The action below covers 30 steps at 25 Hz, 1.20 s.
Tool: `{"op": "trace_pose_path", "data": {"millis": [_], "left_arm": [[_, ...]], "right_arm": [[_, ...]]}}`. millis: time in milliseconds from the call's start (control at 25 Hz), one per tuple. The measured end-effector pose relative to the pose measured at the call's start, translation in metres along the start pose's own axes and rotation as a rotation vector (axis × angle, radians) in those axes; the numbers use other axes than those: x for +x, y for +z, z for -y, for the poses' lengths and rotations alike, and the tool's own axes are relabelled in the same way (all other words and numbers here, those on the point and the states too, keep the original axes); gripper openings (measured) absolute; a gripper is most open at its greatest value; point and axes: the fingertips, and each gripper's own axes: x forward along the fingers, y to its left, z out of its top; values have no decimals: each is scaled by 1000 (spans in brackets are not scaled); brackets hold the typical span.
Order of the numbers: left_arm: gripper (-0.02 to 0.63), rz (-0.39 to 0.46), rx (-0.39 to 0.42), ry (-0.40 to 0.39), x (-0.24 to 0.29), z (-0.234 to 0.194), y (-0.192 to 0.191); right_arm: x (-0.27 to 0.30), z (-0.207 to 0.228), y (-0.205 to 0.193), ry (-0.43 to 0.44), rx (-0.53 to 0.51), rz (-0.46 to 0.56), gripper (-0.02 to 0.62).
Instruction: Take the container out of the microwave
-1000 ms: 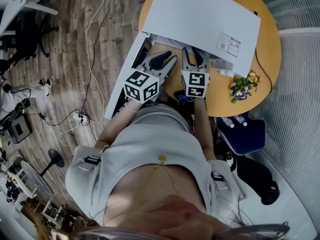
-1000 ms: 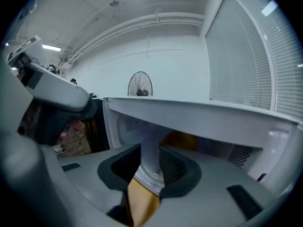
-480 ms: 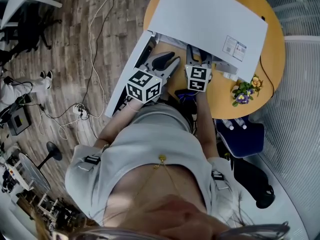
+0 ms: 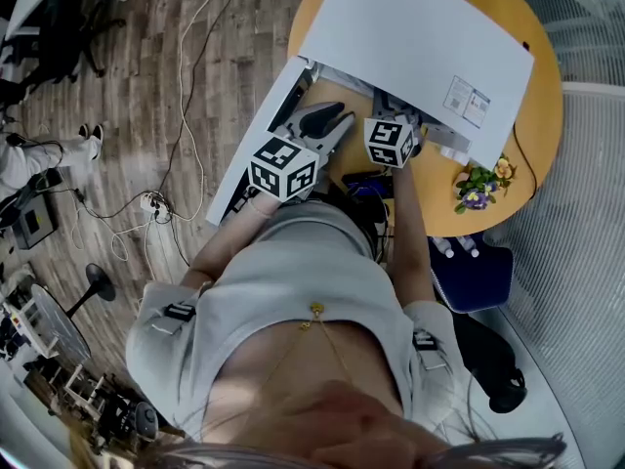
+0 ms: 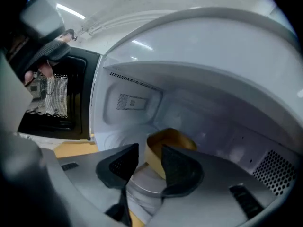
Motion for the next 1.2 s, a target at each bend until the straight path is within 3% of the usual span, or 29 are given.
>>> {"op": "trace_pose_path", "data": {"millis": [800,1080,1200], "left_arm": [[101,-24,-19,19,2,-7,-11],[101,-21,-30,23,3,-9,-12],[101,-20,-34,25,4,-9,-13]], "right_arm": [[35,21,4,-67,-249,-5,186],[48,14,2,-27,-361,-24,195],[55,14,-9,-7,-332,-70,215]]}}
